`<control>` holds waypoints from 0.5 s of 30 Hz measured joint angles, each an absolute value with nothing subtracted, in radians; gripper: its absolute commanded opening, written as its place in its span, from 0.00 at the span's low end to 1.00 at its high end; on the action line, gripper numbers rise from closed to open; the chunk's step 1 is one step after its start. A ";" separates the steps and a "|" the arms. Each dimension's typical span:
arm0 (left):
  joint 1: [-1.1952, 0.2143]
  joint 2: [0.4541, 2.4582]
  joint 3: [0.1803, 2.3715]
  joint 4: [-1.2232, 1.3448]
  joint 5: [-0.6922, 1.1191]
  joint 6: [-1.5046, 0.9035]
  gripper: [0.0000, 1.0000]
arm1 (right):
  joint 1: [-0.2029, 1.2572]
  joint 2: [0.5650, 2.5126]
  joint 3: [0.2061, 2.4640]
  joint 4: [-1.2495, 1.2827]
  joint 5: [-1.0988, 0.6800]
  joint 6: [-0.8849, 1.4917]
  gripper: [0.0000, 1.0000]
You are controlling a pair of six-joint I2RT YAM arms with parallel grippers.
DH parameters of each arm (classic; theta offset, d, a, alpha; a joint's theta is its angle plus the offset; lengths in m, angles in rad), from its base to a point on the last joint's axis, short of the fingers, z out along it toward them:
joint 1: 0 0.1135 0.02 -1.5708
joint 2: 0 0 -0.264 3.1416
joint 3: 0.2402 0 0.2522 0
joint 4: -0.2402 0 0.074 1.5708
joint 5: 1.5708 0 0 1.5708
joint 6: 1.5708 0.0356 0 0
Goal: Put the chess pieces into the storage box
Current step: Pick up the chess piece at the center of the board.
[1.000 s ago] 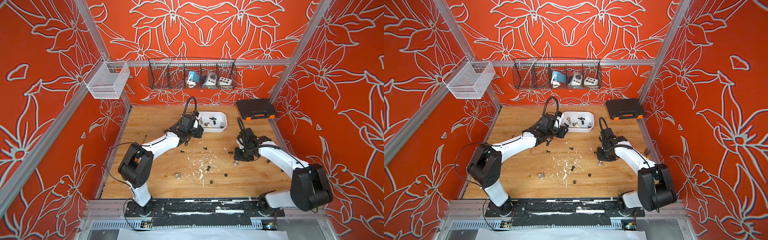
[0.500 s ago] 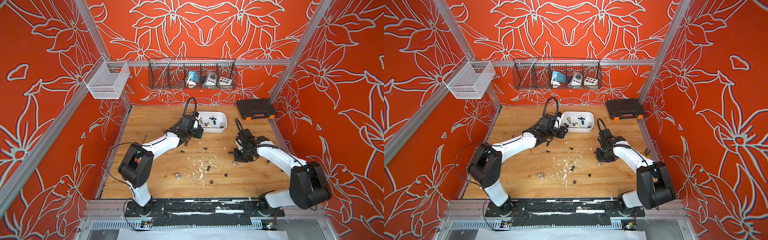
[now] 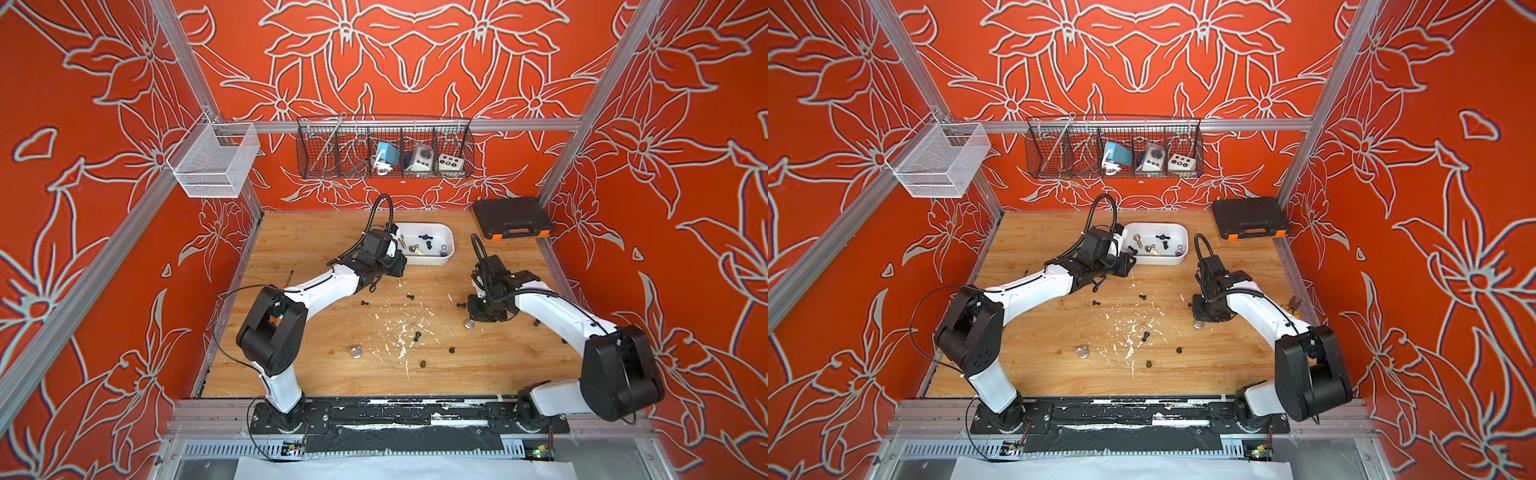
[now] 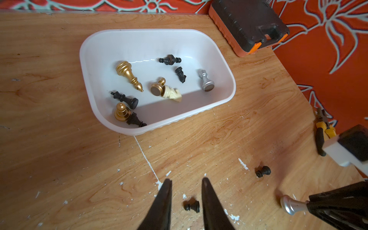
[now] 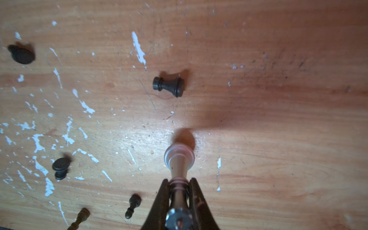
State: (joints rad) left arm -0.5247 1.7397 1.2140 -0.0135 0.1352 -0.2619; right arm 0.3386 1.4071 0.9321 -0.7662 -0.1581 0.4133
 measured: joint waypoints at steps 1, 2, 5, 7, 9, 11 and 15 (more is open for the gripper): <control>-0.525 1.740 1.214 -0.014 0.133 -0.262 0.27 | 0.339 1.407 0.946 -0.764 -0.158 0.413 0.14; -0.525 1.739 1.214 -0.014 0.133 -0.262 0.27 | 0.339 1.407 0.960 -0.762 -0.159 0.414 0.14; -0.525 1.732 1.210 -0.016 0.130 -0.262 0.27 | 0.339 1.418 1.014 -0.750 -0.168 0.414 0.14; -0.525 1.719 1.202 -0.019 0.128 -0.262 0.27 | 0.339 1.443 1.066 -0.737 -0.182 0.414 0.14; -0.525 1.700 1.192 -0.022 0.126 -0.262 0.27 | 0.339 1.480 1.123 -0.725 -0.194 0.413 0.14; -0.524 1.680 1.180 -0.022 0.125 -0.262 0.27 | 0.339 1.528 1.196 -0.717 -0.207 0.411 0.13; -0.524 1.638 1.151 -0.022 0.117 -0.262 0.27 | 0.337 1.639 1.370 -0.699 -0.223 0.399 0.14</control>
